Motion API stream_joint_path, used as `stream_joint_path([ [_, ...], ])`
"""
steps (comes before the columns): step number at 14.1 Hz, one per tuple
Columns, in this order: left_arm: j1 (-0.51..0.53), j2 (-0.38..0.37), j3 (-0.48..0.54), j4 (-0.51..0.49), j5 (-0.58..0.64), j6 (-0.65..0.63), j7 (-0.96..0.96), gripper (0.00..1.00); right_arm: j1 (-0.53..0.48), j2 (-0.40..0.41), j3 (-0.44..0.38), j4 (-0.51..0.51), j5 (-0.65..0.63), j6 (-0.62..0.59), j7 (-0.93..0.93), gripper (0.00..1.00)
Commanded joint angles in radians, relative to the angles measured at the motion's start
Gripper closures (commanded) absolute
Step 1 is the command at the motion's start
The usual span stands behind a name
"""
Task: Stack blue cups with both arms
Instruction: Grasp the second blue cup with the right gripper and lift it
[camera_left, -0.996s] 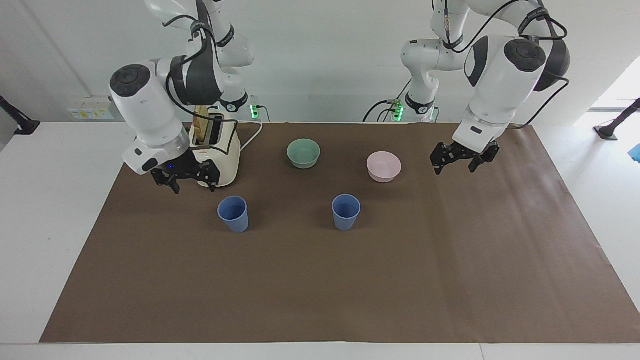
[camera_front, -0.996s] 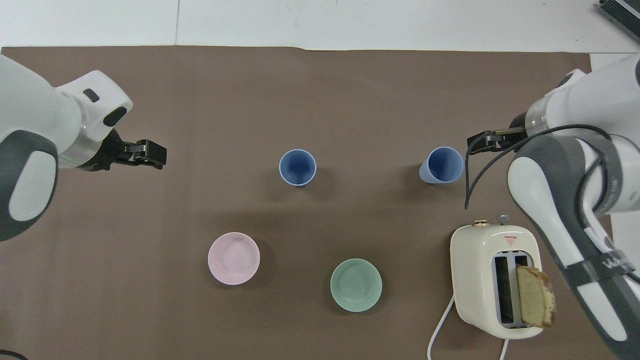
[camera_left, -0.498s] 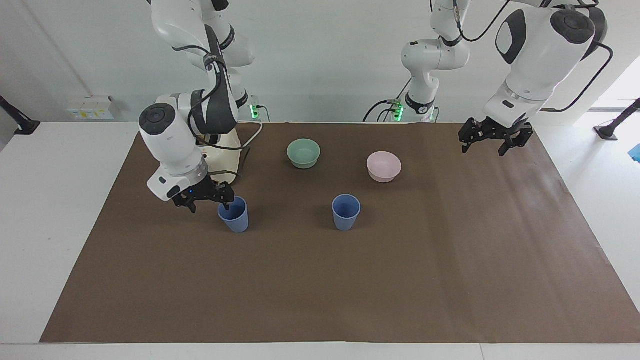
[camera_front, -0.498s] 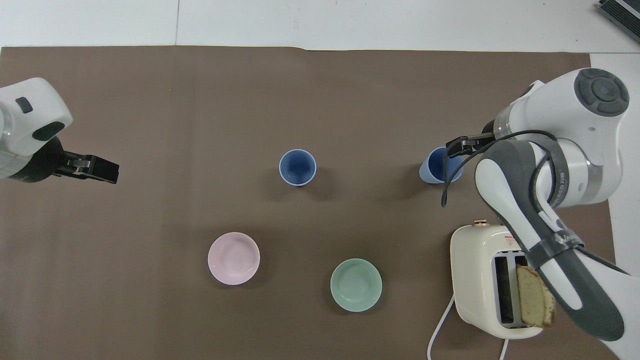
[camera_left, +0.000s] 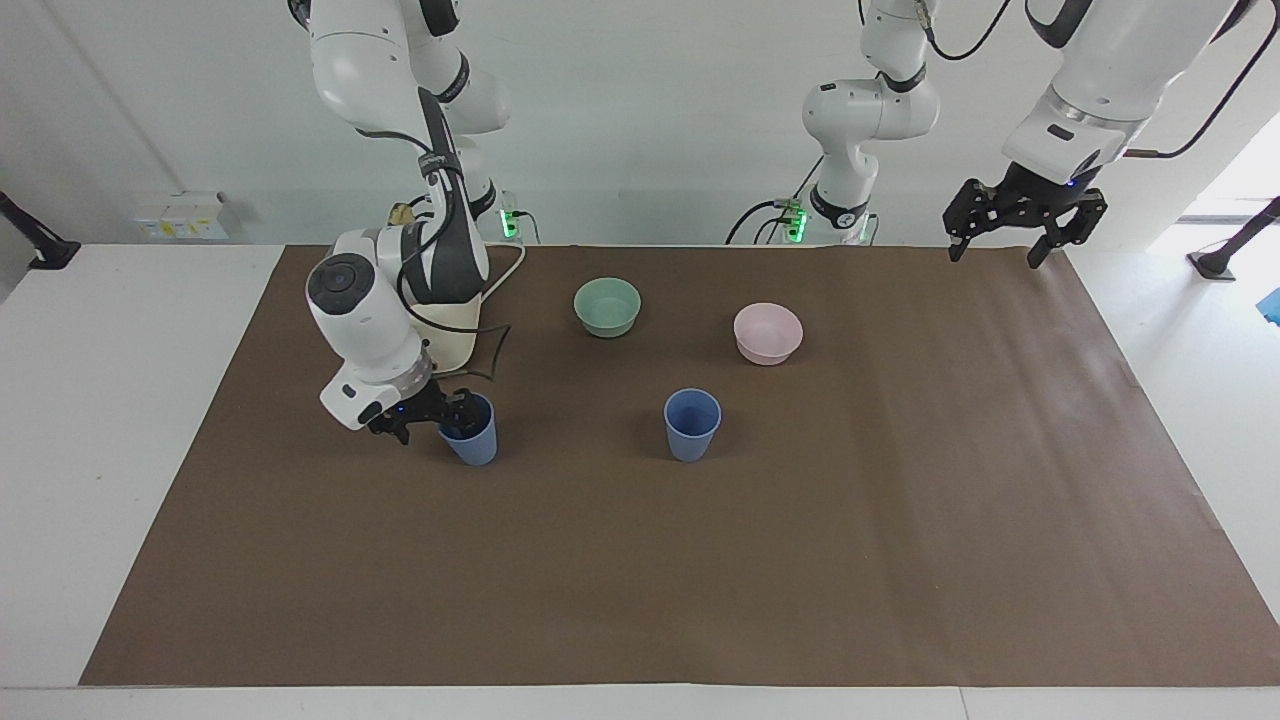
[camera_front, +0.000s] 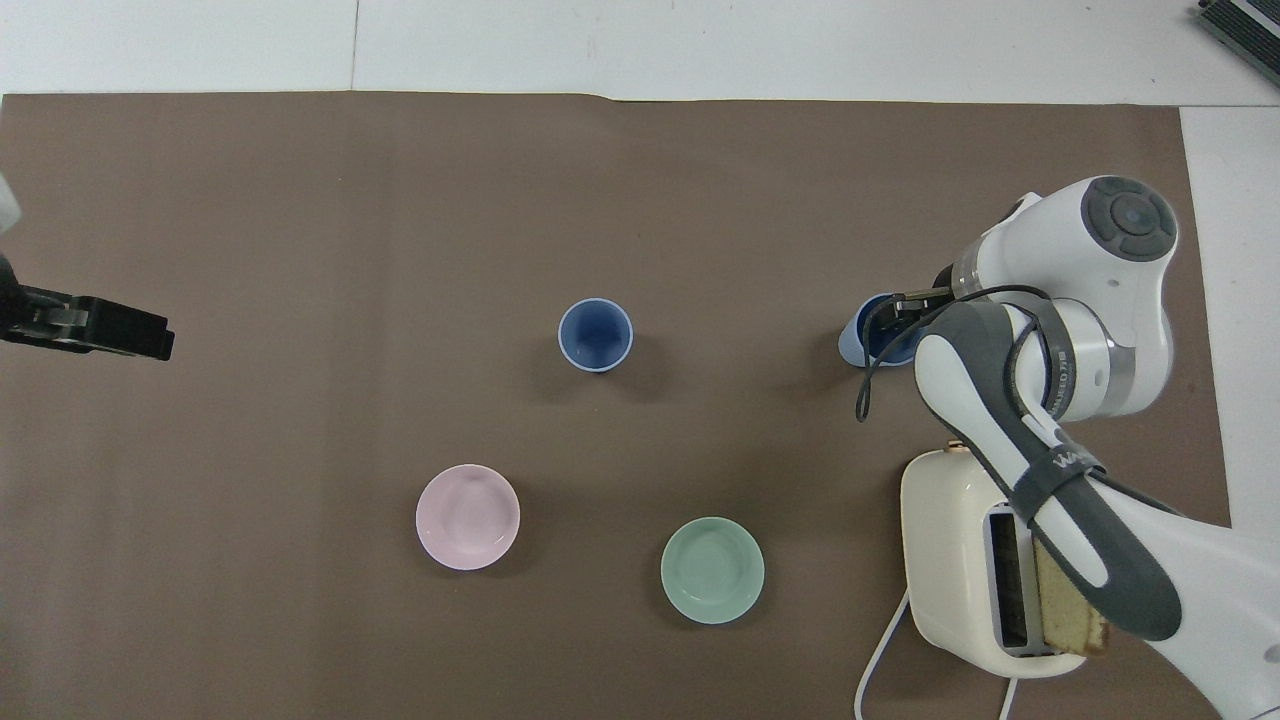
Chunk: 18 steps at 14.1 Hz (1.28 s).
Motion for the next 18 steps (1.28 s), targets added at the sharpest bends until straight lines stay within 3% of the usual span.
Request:
stream_joint_path([
  [1, 0.042, 0.004, 0.002, 0.039, -0.043, -0.024, 0.006, 0.0, 0.001, -0.011, 0.0, -0.013, 0.013, 0.015, 0.004, 0.87],
  [2, 0.059, -0.014, 0.004, 0.027, -0.047, -0.031, 0.007, 0.0, 0.001, -0.011, 0.0, -0.011, 0.013, 0.015, 0.004, 1.0],
  [7, 0.051, -0.029, -0.002, 0.02, -0.044, -0.05, 0.015, 0.0, 0.001, -0.016, 0.019, 0.059, 0.016, -0.04, 0.008, 1.0],
  [12, 0.05, -0.029, -0.008, 0.033, -0.03, -0.091, 0.017, 0.0, -0.001, -0.031, 0.054, 0.292, 0.018, -0.326, 0.126, 1.0],
  [16, 0.063, -0.054, -0.001, 0.01, -0.035, -0.09, 0.012, 0.0, 0.001, -0.027, 0.155, 0.435, 0.008, -0.411, 0.313, 1.0],
  [18, 0.065, -0.054, 0.004, 0.01, -0.035, -0.09, 0.01, 0.0, 0.002, -0.007, 0.209, 0.475, 0.007, -0.397, 0.359, 1.0],
])
